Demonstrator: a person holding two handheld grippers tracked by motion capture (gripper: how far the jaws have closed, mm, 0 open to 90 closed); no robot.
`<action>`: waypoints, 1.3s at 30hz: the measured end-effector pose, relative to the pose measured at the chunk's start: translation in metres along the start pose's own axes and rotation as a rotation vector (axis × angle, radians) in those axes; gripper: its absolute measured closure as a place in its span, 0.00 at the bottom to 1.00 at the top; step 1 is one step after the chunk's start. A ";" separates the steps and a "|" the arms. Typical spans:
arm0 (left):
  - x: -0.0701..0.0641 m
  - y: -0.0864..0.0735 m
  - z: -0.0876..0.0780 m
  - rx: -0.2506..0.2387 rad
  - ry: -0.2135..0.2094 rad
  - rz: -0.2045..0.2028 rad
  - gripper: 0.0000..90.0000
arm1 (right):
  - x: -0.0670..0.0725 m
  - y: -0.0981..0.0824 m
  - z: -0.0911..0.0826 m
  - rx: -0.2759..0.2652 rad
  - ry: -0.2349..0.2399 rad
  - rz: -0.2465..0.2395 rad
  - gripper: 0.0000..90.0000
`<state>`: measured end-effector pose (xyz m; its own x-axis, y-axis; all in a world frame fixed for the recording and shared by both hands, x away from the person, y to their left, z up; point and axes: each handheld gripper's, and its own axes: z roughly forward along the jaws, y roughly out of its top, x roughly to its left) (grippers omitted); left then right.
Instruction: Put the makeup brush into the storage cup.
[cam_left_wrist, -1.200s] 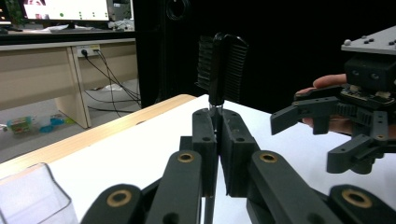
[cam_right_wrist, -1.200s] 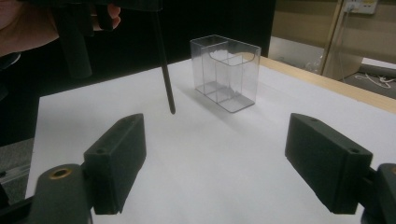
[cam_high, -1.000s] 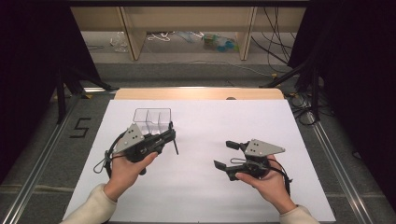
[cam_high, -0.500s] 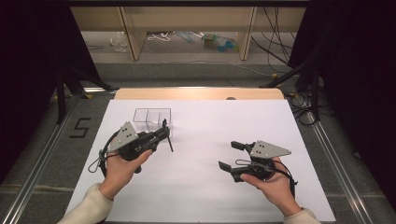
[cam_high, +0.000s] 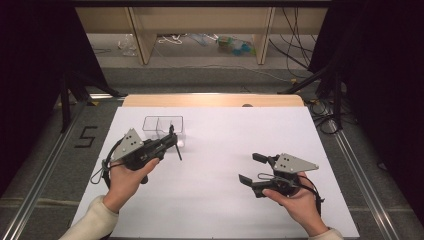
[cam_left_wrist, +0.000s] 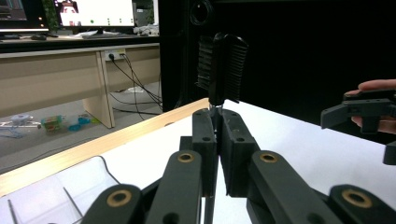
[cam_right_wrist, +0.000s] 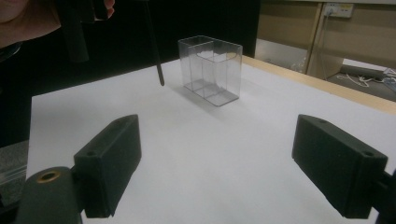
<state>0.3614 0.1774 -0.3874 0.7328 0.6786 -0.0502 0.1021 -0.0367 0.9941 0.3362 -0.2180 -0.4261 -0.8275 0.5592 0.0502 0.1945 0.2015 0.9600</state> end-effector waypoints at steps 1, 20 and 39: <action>0.000 0.000 0.000 -0.001 0.003 -0.001 0.95 | 0.000 0.000 -0.001 0.001 0.000 -0.004 0.19; 0.014 0.007 -0.010 -0.026 0.051 -0.011 0.95 | 0.004 -0.007 -0.019 -0.019 -0.028 0.004 0.19; 0.023 0.010 -0.015 -0.029 0.083 -0.005 0.95 | 0.005 -0.009 -0.024 0.003 -0.042 0.001 0.19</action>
<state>0.3688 0.2036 -0.3775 0.6739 0.7373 -0.0480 0.0854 -0.0132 0.9963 0.3176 -0.2362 -0.4277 -0.8045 0.5926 0.0392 0.1964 0.2031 0.9593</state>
